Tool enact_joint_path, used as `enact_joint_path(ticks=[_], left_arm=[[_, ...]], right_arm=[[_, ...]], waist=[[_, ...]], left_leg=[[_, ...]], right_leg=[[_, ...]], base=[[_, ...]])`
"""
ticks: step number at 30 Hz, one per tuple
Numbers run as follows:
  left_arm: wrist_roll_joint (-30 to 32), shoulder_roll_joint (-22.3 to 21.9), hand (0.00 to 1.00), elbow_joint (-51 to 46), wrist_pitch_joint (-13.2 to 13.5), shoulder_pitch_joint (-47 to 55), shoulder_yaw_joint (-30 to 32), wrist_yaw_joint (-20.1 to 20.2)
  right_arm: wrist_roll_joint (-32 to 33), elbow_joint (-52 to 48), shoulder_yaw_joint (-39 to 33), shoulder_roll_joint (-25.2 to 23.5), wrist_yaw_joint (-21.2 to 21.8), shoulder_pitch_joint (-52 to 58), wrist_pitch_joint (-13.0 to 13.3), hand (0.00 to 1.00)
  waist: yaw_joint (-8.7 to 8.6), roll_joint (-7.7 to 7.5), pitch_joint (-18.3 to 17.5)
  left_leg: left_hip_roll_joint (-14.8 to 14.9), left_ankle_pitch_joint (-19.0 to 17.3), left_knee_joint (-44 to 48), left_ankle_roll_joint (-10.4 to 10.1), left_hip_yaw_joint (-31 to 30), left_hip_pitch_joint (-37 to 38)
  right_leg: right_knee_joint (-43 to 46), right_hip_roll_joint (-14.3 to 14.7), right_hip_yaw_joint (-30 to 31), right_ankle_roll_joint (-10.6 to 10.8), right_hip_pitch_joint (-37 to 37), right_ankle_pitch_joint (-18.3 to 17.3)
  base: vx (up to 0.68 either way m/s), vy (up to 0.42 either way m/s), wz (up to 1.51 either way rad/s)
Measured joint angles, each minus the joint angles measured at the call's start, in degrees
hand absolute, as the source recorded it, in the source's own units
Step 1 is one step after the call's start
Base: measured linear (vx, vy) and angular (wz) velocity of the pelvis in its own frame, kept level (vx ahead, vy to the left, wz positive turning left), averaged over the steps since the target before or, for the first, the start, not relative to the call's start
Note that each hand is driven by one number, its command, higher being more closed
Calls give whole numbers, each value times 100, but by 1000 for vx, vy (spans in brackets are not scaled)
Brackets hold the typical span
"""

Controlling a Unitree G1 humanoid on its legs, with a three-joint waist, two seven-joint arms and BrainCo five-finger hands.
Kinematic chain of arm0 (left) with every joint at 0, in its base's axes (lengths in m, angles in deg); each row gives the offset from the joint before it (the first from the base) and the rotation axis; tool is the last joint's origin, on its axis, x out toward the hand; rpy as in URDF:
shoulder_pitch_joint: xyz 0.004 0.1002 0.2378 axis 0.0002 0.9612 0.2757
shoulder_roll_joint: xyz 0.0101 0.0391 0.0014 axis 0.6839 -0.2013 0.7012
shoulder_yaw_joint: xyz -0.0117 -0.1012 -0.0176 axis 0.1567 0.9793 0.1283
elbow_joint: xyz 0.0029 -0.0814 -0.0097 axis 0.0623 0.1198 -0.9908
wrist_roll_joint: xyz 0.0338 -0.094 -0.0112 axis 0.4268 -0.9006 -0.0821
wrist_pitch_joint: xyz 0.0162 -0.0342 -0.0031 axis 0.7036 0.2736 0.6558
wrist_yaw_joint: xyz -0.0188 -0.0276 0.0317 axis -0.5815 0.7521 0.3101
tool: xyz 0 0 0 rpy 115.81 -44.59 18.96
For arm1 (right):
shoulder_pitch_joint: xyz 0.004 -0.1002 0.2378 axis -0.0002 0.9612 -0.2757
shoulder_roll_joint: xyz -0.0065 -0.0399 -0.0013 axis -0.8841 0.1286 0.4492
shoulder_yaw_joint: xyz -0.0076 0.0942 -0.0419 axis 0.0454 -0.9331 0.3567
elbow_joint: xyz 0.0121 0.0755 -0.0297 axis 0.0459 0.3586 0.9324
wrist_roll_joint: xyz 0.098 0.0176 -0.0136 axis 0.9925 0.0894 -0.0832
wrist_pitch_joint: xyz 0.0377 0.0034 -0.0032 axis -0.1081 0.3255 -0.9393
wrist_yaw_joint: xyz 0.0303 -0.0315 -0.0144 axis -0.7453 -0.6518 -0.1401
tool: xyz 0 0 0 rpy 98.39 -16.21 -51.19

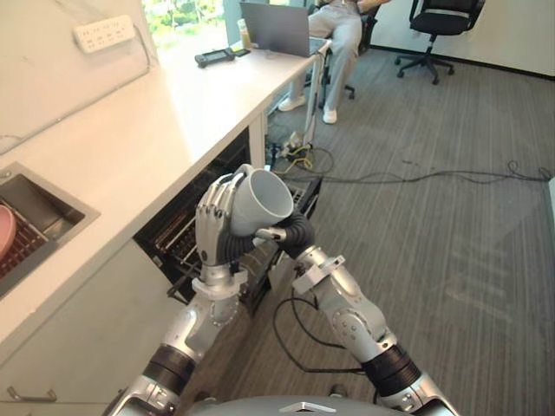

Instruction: Walk over to the sink, pick up the cup, carry it to the dishwasher, place the cup inside the dishwasher, then close the dishwasher door

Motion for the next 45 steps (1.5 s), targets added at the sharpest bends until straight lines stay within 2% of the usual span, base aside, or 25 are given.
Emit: enact_joint_path(ticks=[1, 2, 8, 17, 22, 30, 31, 34, 37, 40, 45], left_arm=[[2, -1, 100, 0, 3, 0, 4, -3], [11, -2, 100, 1, 4, 1, 3, -5], [49, -17, 100, 46, -7, 12, -3, -10], [48, -38, 100, 54, -14, 34, -3, -14], [27, -47, 100, 55, -63, 104, 10, -31], [-83, -74, 100, 55, -53, 132, 47, -149], [-83, -79, 0, 55, -52, 135, 50, -149], [-127, -135, 0, 55, -45, 233, 78, -237], [-204, -189, 0, 55, -46, 373, 256, -314], [-307, -199, 0, 48, -46, 373, 497, -400], [-407, -234, 0, -82, -47, 382, 554, -410]], right_arm=[[0, 0, 0, 0, -6, -12, -1, 0], [1, 0, 0, -1, -34, -19, 0, 100], [-78, -1, 31, -12, -291, -82, 29, 100], [-236, -6, 84, -19, -405, -127, 50, 100], [-684, -41, 103, -36, -653, -133, 52, 100], [-664, -42, 105, -85, -659, -133, 52, 100], [-661, -42, 104, -87, -660, -132, 52, 100], [-575, -41, -54, -178, -798, -131, 89, 100], [-471, -41, -436, -272, -912, -128, 256, 100], [-386, -41, -573, -273, -916, -106, 288, 100], [-339, -39, -615, -273, -919, 102, 344, 100]], waist=[[3, 0, -6], [4, 0, -8], [2, 1, -10], [14, 0, -13], [12, 1, -19], [13, 2, -25], [13, 2, -25], [10, 3, -26], [9, 3, -26], [4, 4, -27], [2, 4, -36]], left_leg=[[0, 2, 0, 1, -3, 1], [0, 2, 0, 1, -5, 5], [0, 16, -1, 7, -7, 5], [1, 28, -2, 8, -9, -1], [1, 28, -2, 7, -9, -26], [1, 30, -2, 7, -15, -33], [0, 31, -2, 7, -16, -34], [0, 32, -2, 8, -21, -36], [0, 34, -2, 8, -28, -41], [0, 35, -2, 9, -33, -44], [0, 54, -2, 17, -139, -123]], right_leg=[[0, 1, 5, -1, -4, 4], [0, 1, 9, -2, -3, 5], [0, 1, 14, -13, -4, 17], [-3, 2, 21, -21, -16, 26], [-17, 4, 21, -17, -37, 33], [-24, 6, 17, -18, -37, 36], [-24, 6, 16, -17, -37, 36], [-24, 6, 13, -17, -35, 36], [-26, 6, 4, -17, -33, 36], [-27, 6, -1, -17, -31, 36], [-48, 6, -111, -16, -10, 34]], base=[[0, 0, 0], [0, 0, 0], [0, 0, 0], [0, 0, 0], [0, 0, 0], [0, 0, 0], [0, 0, 0], [0, 0, 0], [0, 0, 0], [0, 0, 0], [2, 1, 10]])
